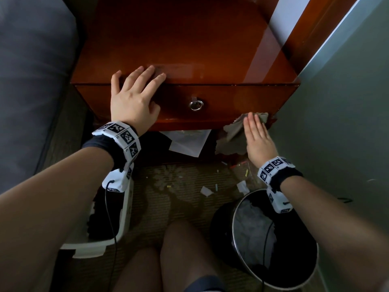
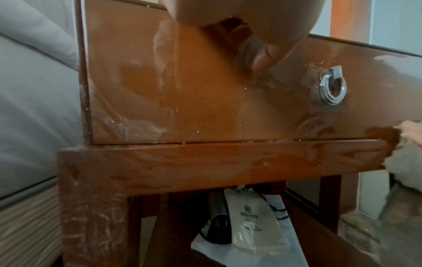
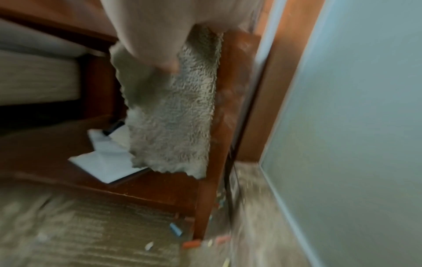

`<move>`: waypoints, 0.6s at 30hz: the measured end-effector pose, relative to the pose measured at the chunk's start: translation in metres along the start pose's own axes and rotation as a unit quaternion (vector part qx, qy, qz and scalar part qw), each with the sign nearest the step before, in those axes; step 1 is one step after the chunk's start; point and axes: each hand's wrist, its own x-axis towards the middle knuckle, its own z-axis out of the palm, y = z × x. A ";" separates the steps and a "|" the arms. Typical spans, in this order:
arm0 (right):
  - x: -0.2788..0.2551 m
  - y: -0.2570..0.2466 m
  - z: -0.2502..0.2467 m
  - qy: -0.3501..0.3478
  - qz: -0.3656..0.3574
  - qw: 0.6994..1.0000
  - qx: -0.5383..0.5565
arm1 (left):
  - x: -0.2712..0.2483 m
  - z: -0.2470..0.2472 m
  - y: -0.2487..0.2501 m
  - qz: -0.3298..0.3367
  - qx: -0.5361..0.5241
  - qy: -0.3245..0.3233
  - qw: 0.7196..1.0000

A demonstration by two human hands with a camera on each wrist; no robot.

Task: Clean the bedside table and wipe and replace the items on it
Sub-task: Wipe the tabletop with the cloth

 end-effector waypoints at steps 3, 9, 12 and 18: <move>-0.004 -0.006 -0.001 0.012 0.066 0.996 0.061 | 0.000 0.001 0.000 -0.001 0.005 0.010 1.000; 0.018 -0.039 -0.008 0.090 0.256 0.917 0.292 | 0.000 0.003 -0.001 -0.002 0.009 0.013 1.000; 0.023 -0.042 -0.008 0.109 0.274 0.897 0.328 | 0.001 0.004 -0.002 0.001 0.008 0.016 1.000; 0.025 -0.025 -0.007 0.167 0.254 0.885 0.353 | 0.000 0.006 -0.003 0.007 0.009 0.025 1.000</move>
